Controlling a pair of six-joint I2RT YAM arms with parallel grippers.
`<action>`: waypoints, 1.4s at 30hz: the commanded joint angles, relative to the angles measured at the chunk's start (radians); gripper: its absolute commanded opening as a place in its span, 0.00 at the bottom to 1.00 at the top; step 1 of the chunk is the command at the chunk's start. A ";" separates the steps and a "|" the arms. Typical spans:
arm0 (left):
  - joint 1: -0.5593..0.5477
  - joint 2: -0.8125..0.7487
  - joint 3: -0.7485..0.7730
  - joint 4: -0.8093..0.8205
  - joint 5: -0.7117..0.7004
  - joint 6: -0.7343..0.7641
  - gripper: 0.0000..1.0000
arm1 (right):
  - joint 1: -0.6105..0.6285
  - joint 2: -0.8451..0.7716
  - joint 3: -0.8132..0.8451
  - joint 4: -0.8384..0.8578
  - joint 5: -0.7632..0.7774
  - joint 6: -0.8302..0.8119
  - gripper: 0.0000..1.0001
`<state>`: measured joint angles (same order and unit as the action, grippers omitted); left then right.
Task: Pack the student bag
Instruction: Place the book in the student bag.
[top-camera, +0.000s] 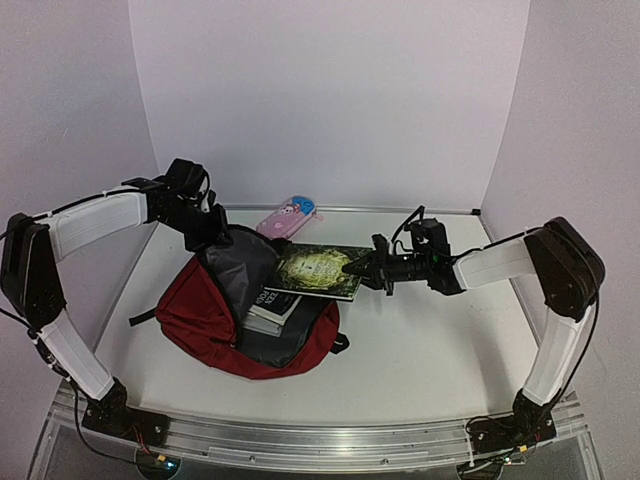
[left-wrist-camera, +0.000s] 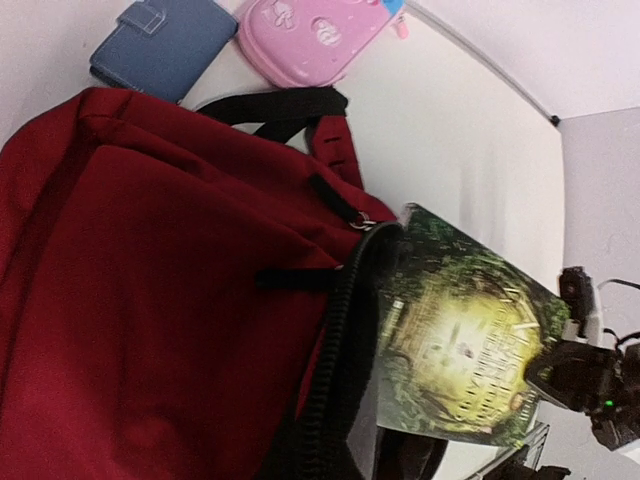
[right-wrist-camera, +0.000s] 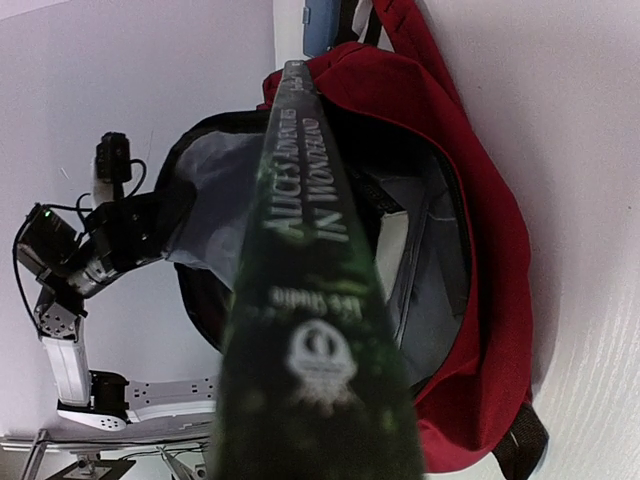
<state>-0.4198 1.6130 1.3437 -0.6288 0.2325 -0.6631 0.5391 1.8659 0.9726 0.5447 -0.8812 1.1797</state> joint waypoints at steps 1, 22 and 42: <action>-0.009 -0.168 0.023 0.069 0.040 -0.003 0.00 | 0.035 0.023 0.004 0.215 0.006 0.092 0.00; -0.116 -0.158 0.106 0.119 0.063 0.104 0.00 | 0.199 0.239 0.187 0.397 0.025 0.264 0.00; -0.135 -0.109 0.160 0.143 0.150 0.144 0.00 | 0.259 0.269 0.302 0.300 0.001 0.157 0.00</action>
<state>-0.5332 1.4991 1.4315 -0.5750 0.3218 -0.5477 0.7617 2.0908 1.1422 0.7615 -0.8971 1.3732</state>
